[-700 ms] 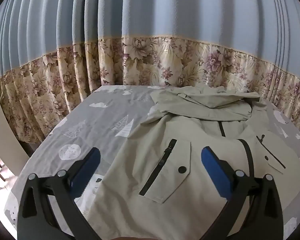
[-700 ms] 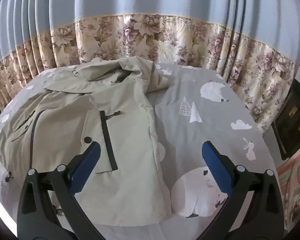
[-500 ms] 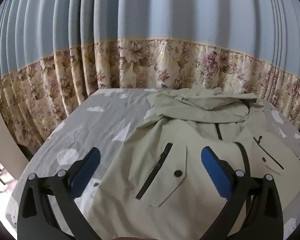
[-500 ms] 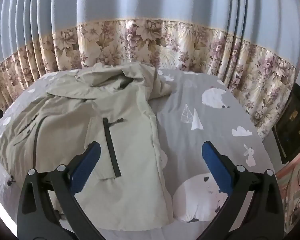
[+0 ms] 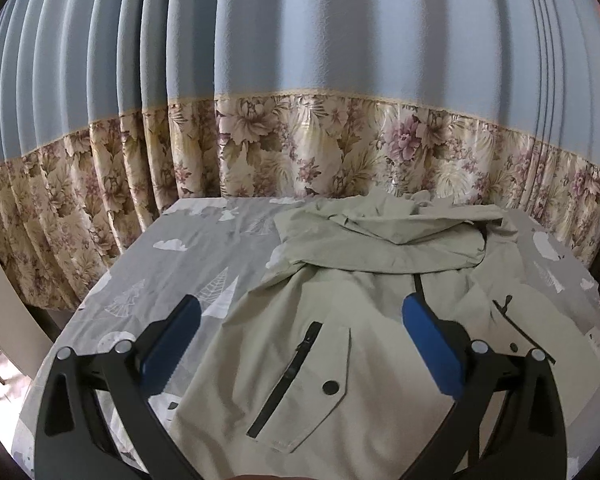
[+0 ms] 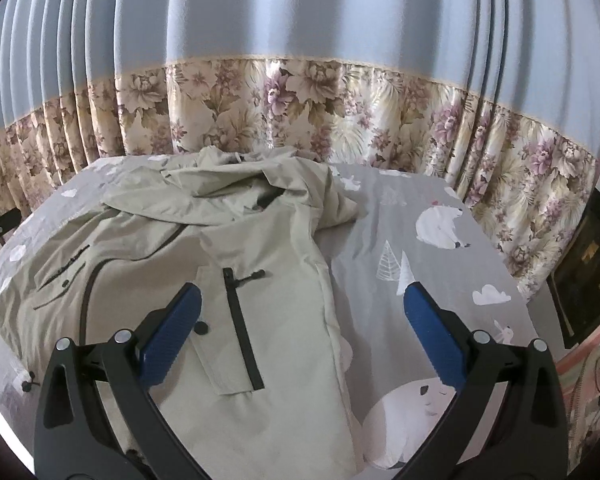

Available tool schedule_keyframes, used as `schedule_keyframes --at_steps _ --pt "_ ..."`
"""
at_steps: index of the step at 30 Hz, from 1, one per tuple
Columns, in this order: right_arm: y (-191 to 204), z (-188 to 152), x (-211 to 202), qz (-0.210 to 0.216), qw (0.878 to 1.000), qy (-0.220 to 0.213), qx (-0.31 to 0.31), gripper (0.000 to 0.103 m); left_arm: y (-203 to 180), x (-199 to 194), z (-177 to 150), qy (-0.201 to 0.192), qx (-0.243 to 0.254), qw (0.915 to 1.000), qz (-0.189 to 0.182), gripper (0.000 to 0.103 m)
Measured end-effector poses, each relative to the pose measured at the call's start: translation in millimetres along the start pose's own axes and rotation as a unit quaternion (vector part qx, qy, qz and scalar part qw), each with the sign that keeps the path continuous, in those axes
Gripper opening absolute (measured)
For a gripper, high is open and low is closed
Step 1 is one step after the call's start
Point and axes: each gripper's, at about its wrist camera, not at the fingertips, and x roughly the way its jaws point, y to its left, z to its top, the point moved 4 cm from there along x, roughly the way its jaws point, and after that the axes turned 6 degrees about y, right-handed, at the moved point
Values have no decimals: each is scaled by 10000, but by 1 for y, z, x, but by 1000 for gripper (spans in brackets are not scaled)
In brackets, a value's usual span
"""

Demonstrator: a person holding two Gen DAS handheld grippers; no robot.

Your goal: Fold large clothes

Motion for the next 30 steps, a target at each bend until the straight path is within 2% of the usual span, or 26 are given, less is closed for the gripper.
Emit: schedule_keyframes --at_steps 2,3,5,7,9,17,24,30 --pt "0 0 0 89 9999 28 91 100 0 0 0 3 10 10000 1 101" --pt "-2 3 -9 202 9988 -383 243 100 -1 2 1 3 25 10000 9 101" --pt "-2 1 -3 193 9993 -197 242 100 -1 2 1 13 43 10000 33 101" --pt "0 -5 8 -7 9999 133 41 100 -1 3 2 49 29 10000 39 101" --pt "1 -9 14 -94 9995 285 -43 100 -3 7 4 129 45 9999 74 101" --pt "-9 2 21 33 9988 443 190 100 -7 21 12 211 73 9996 154 101" --pt "11 39 28 160 9995 271 99 100 -18 38 41 77 222 9997 71 101" --pt "50 79 61 210 9994 224 -189 100 -27 83 68 98 329 9994 -8 101"
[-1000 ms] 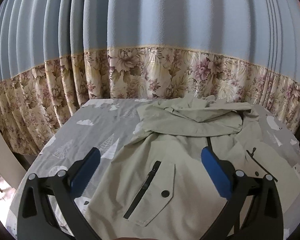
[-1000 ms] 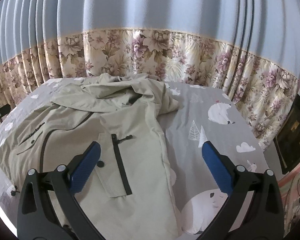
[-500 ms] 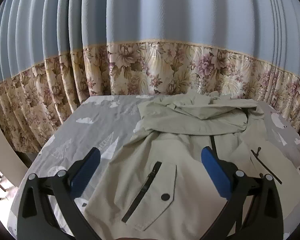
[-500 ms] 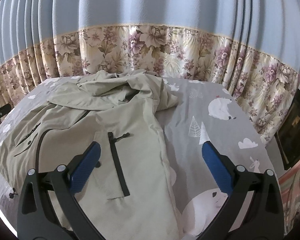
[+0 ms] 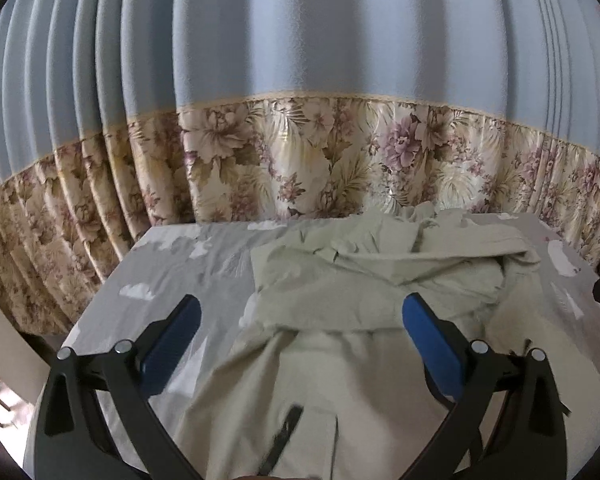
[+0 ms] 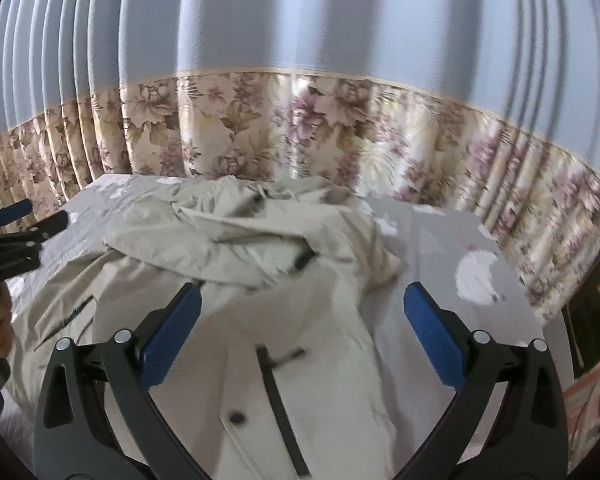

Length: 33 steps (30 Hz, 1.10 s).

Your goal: Fold large clothes

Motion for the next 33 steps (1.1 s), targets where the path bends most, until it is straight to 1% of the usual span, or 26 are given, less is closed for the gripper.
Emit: schedule_keyframes --at_steps 3,5,6,9,10,14,15,16,17,18,19,20,21,22,24,25,26,27,28,29,30,31,32,33 --pt "22 22 31 96 9992 99 -388 100 5 16 5 43 -92 9999 -96 101" --pt "28 35 46 40 9991 73 -426 100 10 24 3 60 -212 9991 -356 101" --pt "32 44 59 69 9989 92 -459 100 11 26 2 63 -224 9989 -416 101" --pt "49 58 90 131 9978 269 -596 100 17 36 -5 139 -252 9988 -395 101" --pt "61 63 105 145 9964 292 -777 100 21 38 -8 153 -282 9987 -390 101" --pt "92 66 159 78 9912 648 -1151 99 34 45 -11 252 -468 9978 -388 101" --pt "97 64 178 -14 9886 796 -1279 95 36 45 -12 242 -503 9978 -360 101" --pt "98 64 189 -139 9868 877 -1357 80 38 46 -12 239 -525 9977 -345 101" --pt "97 65 200 -275 9850 959 -1409 63 40 47 -13 260 -551 9976 -335 101" --pt "93 64 210 -321 9841 1076 -1376 12 41 48 -14 274 -570 9974 -343 101" --pt "79 65 216 -168 9872 1231 -1002 1 42 49 -13 285 -573 9974 -335 101" --pt "65 67 212 -165 9909 1154 -666 1 42 50 -14 296 -569 9974 -314 101" --pt "46 71 201 -340 9944 914 -412 1 43 50 -14 297 -569 9975 -305 101" --pt "32 73 193 -561 9952 754 -266 1 43 50 -14 289 -573 9975 -305 101" --pt "-19 69 172 -1010 9931 536 269 1 42 50 -14 287 -555 9977 -278 101" --pt "-42 65 164 -1262 9899 462 455 1 42 50 -14 283 -543 9978 -263 101" --pt "-74 60 153 -1677 9828 357 681 1 41 51 -15 286 -537 9978 -252 101" --pt "-98 54 145 -1962 9763 306 864 2 41 52 -15 306 -521 9979 -233 101" --pt "-140 42 136 -2294 9649 336 1231 2 40 53 -16 322 -514 9979 -226 101" --pt "-178 27 132 -2574 9517 478 1604 3 39 54 -16 344 -508 9979 -218 101" --pt "-201 16 129 -2754 9419 631 1816 14 39 54 -17 353 -496 9979 -214 101" --pt "-234 -6 127 -3015 9255 942 2090 39 38 54 -18 357 -466 9981 -197 101" --pt "-251 -20 124 -3069 9187 1063 2246 53 37 54 -18 359 -428 9983 -169 101" --pt "-266 -38 115 -2907 9210 1049 2372 76 37 55 -19 371 -396 9984 -136 101"
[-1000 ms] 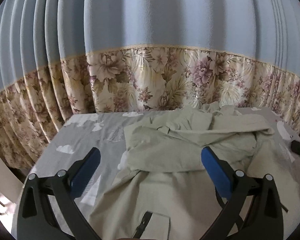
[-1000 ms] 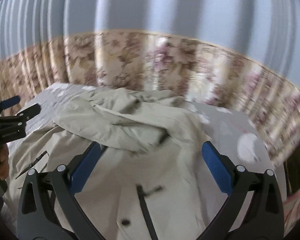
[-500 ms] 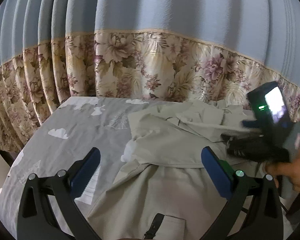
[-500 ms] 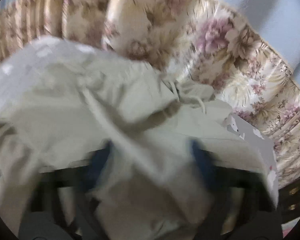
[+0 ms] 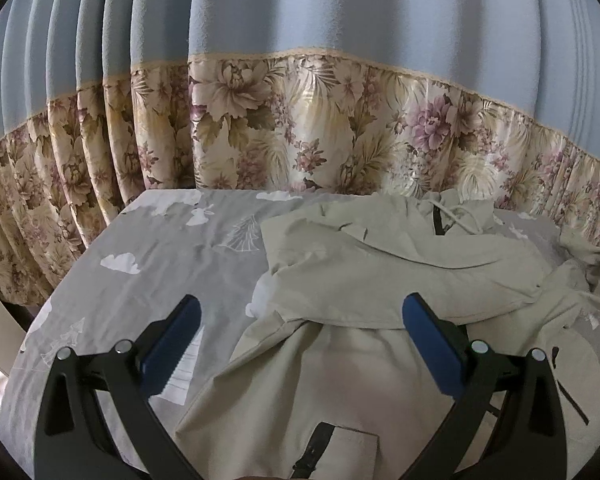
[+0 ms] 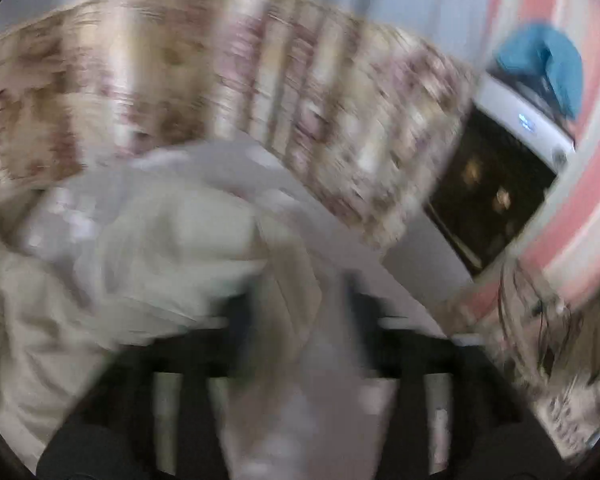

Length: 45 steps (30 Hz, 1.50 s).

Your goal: Fold large clothes

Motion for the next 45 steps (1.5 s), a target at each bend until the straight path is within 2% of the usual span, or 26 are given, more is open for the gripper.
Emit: schedule_keyframes --at_steps 1,3,5,6,8,9,12,14,15,17,18,19,21,22,24,27,30,32,35,36,37,38,41,45 --pt "-11 -8 -2 151 9999 -33 -28 81 0 0 -1 28 24 10000 35 101" --pt "-32 -26 -12 442 9988 -41 -194 81 3 -2 -3 97 65 9998 137 101" --pt "-47 -52 -39 1307 9907 -8 -369 82 10 -11 -9 154 132 9994 264 101" --pt "-50 -70 -57 1766 9827 57 -561 83 14 -20 -16 137 201 9992 328 101" --pt "-53 -101 -88 2310 9681 61 -964 83 20 -32 -31 181 345 9982 451 101" --pt "-50 -124 -108 2702 9554 74 -1188 83 25 -43 -45 179 455 9972 571 101" --pt "-45 -168 -132 3298 9309 111 -1570 80 39 -74 -78 63 663 9935 924 101" --pt "-38 -199 -142 3515 9193 252 -1751 78 51 -93 -98 100 568 9940 933 101" --pt "-31 -212 -144 3637 9125 364 -1837 73 56 -99 -105 124 515 9944 916 101" --pt "-23 -226 -146 3631 9092 349 -2009 71 66 -112 -123 227 471 9945 907 101" --pt "-17 -231 -147 3602 9085 346 -2089 65 71 -116 -129 254 426 9943 940 101" --pt "-12 -232 -144 3617 9068 362 -2134 58 77 -121 -138 285 324 9947 936 101" --pt "-1 -241 -146 3600 9025 441 -2322 26 82 -122 -144 371 209 9952 884 101" --pt "5 -239 -144 3531 9034 461 -2389 18 83 -123 -148 404 126 9955 843 101" --pt "6 -241 -149 3503 9040 500 -2399 11 83 -122 -153 475 8 9953 843 101" --pt "-13 -225 -165 3725 9044 331 -2053 8 80 -117 -162 646 -156 9954 695 101" --pt "-39 -222 -184 3797 9043 135 -1946 8 68 -106 -168 915 79 9935 678 101" --pt "-48 -223 -193 3825 9038 71 -1918 8 58 -96 -173 1122 242 9922 496 99" --pt "-52 -226 -202 3790 9050 -49 -1933 8 45 -86 -180 1362 376 9899 96 57" --pt "-51 -226 -202 3773 9056 -79 -1938 8 42 -88 -179 1317 377 9906 49 34" --pt "-50 -225 -202 3754 9068 -115 -1917 8 39 -89 -177 1280 442 9908 49 16" --pt "-50 -223 -202 3766 9066 -148 -1897 8 35 -91 -175 1268 528 9905 53 5" --pt "-53 -218 -206 3820 9074 -270 -1728 8 27 -112 -165 1024 574 9930 -134 3" --pt "-83 -199 -241 3726 9097 -923 -1584 8 8 -171 -147 480 706 9952 -482 2"
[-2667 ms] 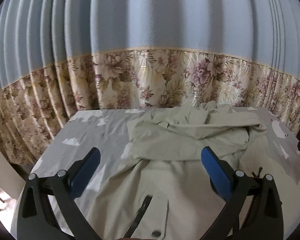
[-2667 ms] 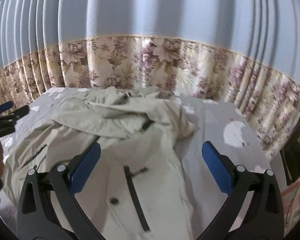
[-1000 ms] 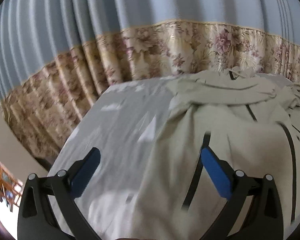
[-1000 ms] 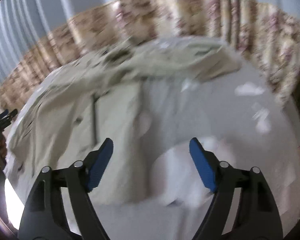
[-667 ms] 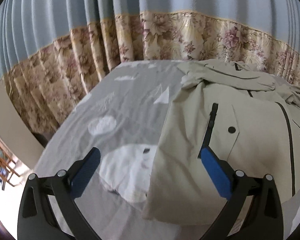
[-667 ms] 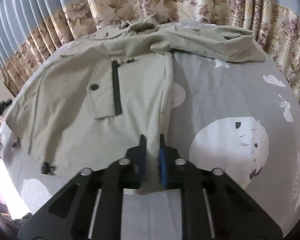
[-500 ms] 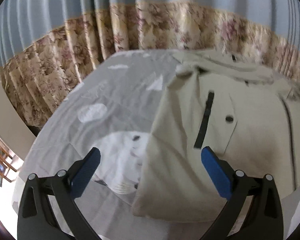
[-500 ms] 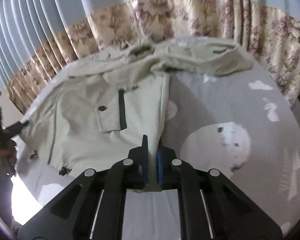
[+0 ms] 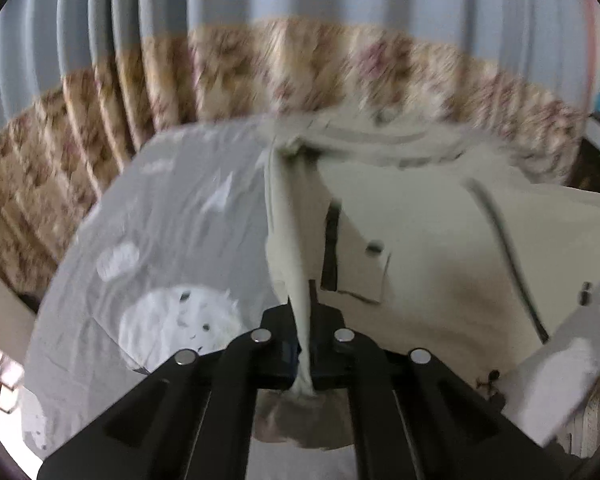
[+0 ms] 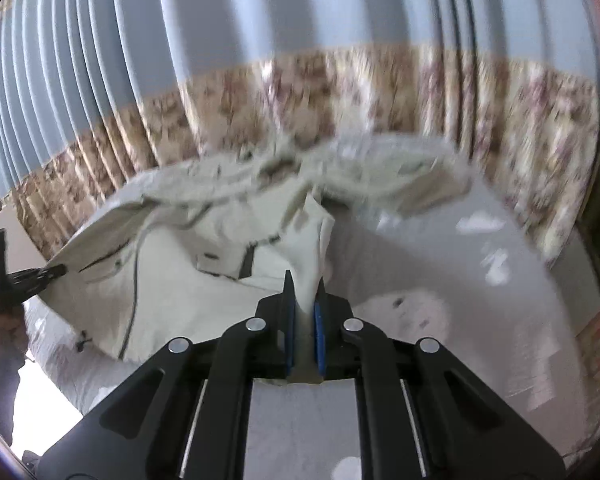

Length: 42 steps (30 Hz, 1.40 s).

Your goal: Fold large clothes

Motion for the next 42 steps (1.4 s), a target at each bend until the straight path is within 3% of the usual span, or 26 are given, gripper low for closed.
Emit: schedule_keyframes --at_steps 2,4,7,9,11,13,14,15,16,17,19,21,25,27,30,32,36,39,42 --pt "-4 1 -18 -130 9999 -77 -76 8 -9 -21 1 -125 50 9999 -73 2" --pt "-16 -8 -21 -290 9993 172 -134 9 -14 -19 -5 70 -61 9997 -226 2" --pt "-37 -44 15 -527 9914 1193 -96 17 -6 14 -30 598 -176 9981 -11 3" --pt "-45 -65 26 -1082 9822 1488 -385 23 4 25 -43 823 -285 9962 -3 7" --pt "-47 -66 20 -1009 9830 1461 -474 27 15 16 -43 761 -340 9965 32 11" --pt "-52 -50 11 -975 9865 1250 -412 40 24 4 -34 717 -174 9970 242 12" --pt "-54 -41 11 -993 9875 1155 -406 43 29 -6 -22 587 -85 9974 420 22" --pt "-55 -24 9 -1016 9892 967 -419 48 32 -12 -16 512 -54 9974 508 59" --pt "-56 -13 10 -1021 9902 856 -428 50 37 -19 0 346 -63 9974 632 79" --pt "-54 5 12 -949 9921 707 -411 52 40 -22 17 134 -111 9975 689 87" --pt "-46 38 21 -602 9967 464 -267 64 39 -20 50 -118 -118 9970 755 87" --pt "-34 80 38 -370 9989 271 -109 72 28 -8 95 -370 -49 9980 512 87" --pt "-3 149 83 -40 9997 223 -105 75 10 47 165 -403 -224 9989 71 88" --pt "13 174 115 74 9994 327 -65 75 4 86 198 -330 -420 9985 -82 89" --pt "31 195 194 71 9978 651 62 75 1 142 229 -188 -646 9977 90 90" --pt "31 194 245 13 9951 969 216 68 1 178 232 82 -858 9962 153 89" --pt "37 170 326 -258 9876 1544 135 43 -2 244 217 628 -1131 9916 2 89" --pt "38 153 344 -267 9870 1586 -34 14 1 278 195 917 -1074 9897 220 89" --pt "39 142 323 -413 9918 1189 -218 8 13 287 182 1087 -1122 9873 291 84"
